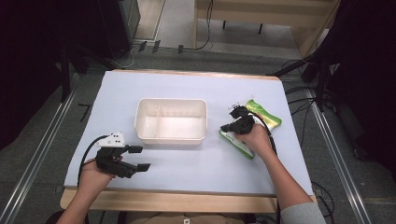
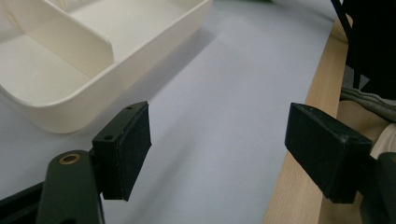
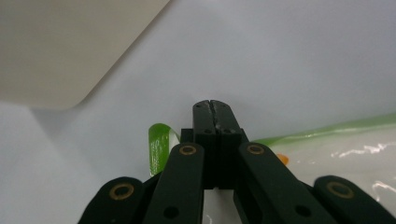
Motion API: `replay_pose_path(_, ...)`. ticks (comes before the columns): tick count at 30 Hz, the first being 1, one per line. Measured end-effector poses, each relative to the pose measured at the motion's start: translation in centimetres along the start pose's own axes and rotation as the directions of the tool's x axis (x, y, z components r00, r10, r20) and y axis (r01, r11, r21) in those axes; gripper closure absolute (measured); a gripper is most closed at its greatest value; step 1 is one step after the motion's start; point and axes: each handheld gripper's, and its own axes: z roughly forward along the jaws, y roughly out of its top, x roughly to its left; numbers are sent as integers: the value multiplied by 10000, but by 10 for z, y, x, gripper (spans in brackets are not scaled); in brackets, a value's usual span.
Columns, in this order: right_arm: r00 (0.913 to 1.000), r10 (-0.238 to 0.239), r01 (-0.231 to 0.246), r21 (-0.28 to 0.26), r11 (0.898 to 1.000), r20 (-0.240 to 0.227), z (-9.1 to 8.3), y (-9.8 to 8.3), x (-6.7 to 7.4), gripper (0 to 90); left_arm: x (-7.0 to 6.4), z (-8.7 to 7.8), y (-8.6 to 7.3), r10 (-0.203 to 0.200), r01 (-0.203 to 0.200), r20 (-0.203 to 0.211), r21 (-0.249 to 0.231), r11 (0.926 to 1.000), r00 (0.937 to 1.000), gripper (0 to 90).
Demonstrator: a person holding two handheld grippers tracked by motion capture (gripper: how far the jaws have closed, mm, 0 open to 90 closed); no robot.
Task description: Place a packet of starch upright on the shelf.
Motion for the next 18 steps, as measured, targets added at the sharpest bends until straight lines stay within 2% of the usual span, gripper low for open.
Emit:
replay_pose_path(2,9992,-290,293,102,9995,-269,-4,-12,7,900,0,1,2,40,-40,34,-3,10000,10000,233)
replay_pose_path(3,9992,-290,293,102,9995,-269,-4,-12,7,900,0,1,2,40,-40,34,-3,10000,10000,233)
replay_pose_path(4,9985,-382,387,109,9992,-403,-7,-21,10,900,0,2,2,49,-49,49,10,10000,10000,233)
replay_pose_path(7,9982,-426,431,132,9990,-413,-11,-29,13,900,1,3,4,108,-108,108,-8,9999,9999,233)
replay_pose_path(8,9974,-605,610,130,9981,-393,-15,-36,15,900,0,4,4,103,-103,128,-7,9999,9999,233)
replay_pose_path(16,9976,-543,550,136,9984,-440,-32,-60,16,900,2,9,9,252,-254,305,59,9997,9992,233)
replay_pose_path(18,9979,-465,468,65,9989,-448,-34,-60,17,900,2,9,10,293,-296,326,96,9995,9990,233)
